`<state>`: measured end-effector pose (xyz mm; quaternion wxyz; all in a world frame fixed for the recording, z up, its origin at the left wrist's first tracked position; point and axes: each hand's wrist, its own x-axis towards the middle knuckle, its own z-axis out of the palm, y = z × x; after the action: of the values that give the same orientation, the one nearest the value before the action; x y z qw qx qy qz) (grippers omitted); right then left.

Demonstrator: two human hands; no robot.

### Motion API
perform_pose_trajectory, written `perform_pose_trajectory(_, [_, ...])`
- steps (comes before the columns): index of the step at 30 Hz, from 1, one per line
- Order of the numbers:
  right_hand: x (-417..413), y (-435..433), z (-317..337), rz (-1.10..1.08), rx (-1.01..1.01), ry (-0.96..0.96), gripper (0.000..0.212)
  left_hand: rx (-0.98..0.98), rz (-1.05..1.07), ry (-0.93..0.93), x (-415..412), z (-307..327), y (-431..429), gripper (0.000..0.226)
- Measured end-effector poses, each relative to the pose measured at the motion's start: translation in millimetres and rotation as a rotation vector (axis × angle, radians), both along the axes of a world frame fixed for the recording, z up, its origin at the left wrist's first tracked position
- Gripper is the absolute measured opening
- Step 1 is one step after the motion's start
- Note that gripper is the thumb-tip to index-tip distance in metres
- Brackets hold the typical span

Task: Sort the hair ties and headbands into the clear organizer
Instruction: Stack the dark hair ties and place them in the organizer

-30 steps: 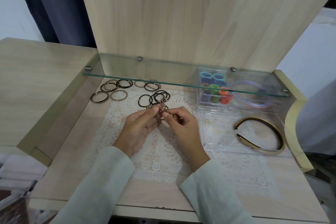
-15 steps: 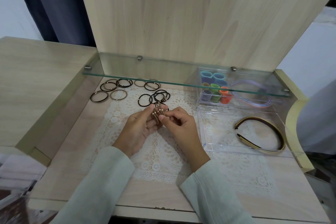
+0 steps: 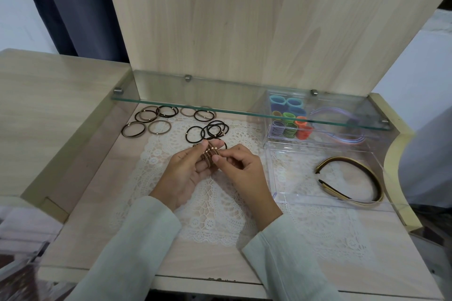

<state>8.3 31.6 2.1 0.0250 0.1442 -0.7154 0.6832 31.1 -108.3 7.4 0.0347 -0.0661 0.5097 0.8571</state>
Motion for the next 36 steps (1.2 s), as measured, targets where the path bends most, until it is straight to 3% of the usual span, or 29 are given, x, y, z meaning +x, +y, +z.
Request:
perform_pose_trajectory(19, [-1.8, 0.3, -0.9, 0.031, 0.043, 0.007, 0.014, 0.061, 0.026, -0.024, 1.8, 4.1, 0.5, 0.039])
perform_pose_trajectory(36, [1.0, 3.0, 1.8, -0.017, -0.12, -0.017, 0.012, 0.068, 0.021, 0.007, 1.8, 2.7, -1.3, 0.037])
